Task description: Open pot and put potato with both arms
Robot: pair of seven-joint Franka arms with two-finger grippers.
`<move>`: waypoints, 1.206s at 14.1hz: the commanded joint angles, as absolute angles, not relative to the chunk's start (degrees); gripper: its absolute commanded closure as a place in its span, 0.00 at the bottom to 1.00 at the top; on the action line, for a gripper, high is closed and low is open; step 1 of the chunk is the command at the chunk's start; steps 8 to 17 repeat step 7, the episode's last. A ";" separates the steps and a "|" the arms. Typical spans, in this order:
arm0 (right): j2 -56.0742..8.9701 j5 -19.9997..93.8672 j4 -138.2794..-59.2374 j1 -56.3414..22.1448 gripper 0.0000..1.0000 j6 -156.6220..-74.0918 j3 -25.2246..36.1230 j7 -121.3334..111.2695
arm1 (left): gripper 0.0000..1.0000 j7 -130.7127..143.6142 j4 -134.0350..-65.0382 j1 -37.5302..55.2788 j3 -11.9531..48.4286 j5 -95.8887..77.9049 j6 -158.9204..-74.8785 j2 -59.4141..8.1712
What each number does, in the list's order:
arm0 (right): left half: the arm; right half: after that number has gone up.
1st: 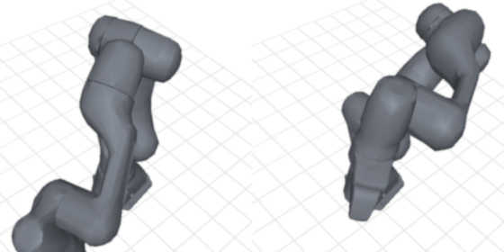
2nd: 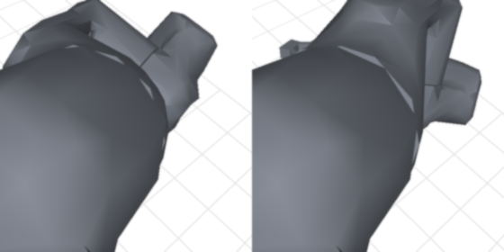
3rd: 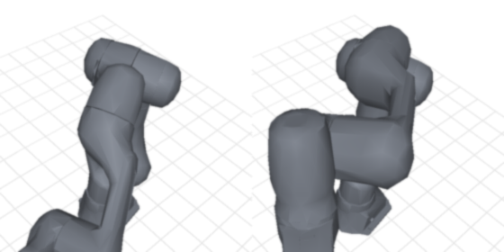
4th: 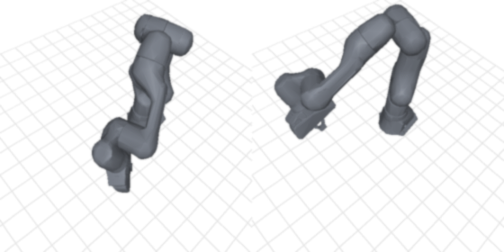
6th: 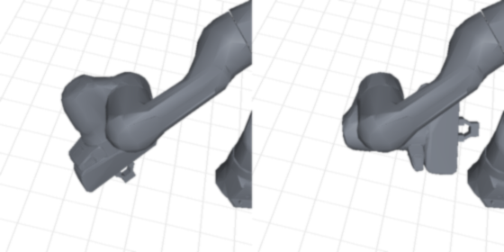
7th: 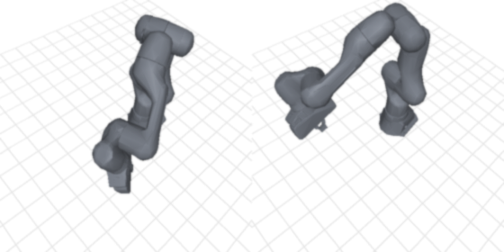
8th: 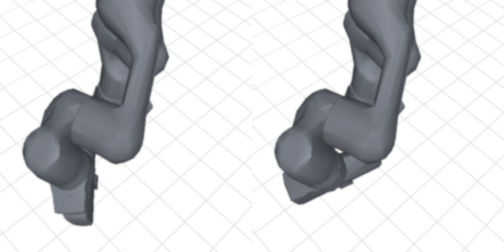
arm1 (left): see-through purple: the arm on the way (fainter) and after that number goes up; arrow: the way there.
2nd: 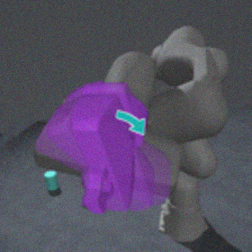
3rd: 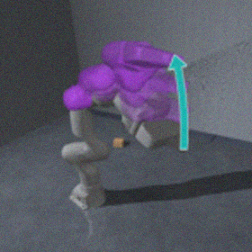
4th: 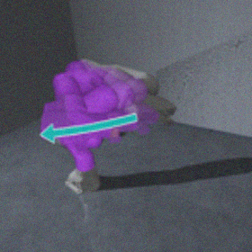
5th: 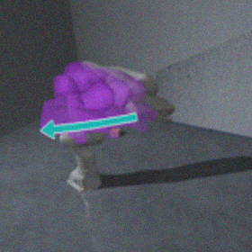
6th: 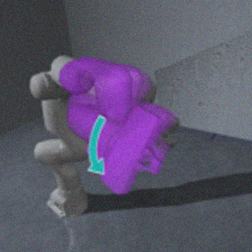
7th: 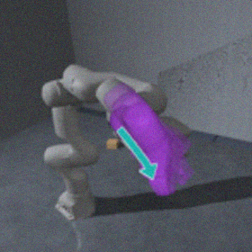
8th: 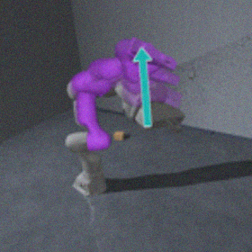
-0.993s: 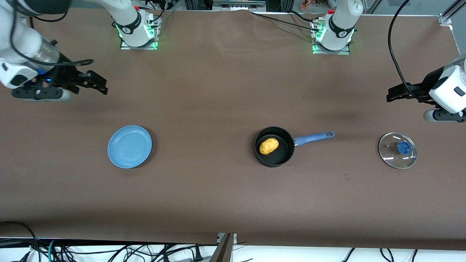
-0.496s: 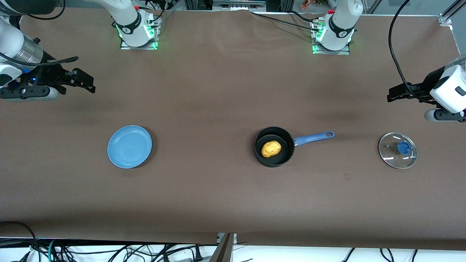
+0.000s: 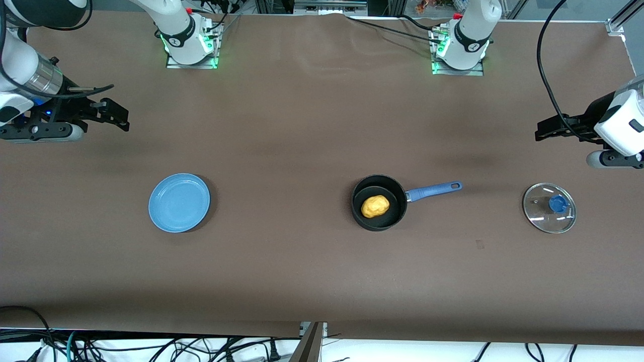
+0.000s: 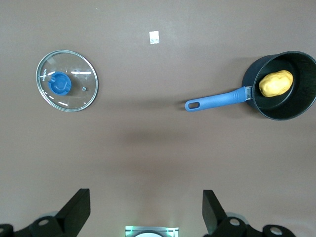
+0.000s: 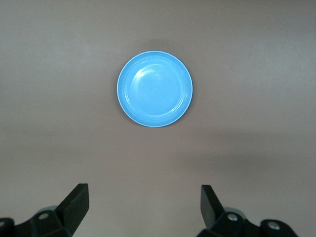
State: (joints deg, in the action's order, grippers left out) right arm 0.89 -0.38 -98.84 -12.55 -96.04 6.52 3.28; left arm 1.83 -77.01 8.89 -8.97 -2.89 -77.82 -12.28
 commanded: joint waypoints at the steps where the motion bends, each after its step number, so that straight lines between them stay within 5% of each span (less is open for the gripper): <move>1: 0.53 -1.06 -97.30 -6.07 0.00 -95.01 1.06 0.63 | 0.00 2.29 -75.76 9.32 -9.14 -1.93 -77.17 -12.57; 17: -1.05 -0.88 -93.78 -6.33 0.00 -93.08 0.88 0.18 | 0.00 2.29 -75.76 9.32 -9.14 -2.02 -77.17 -12.57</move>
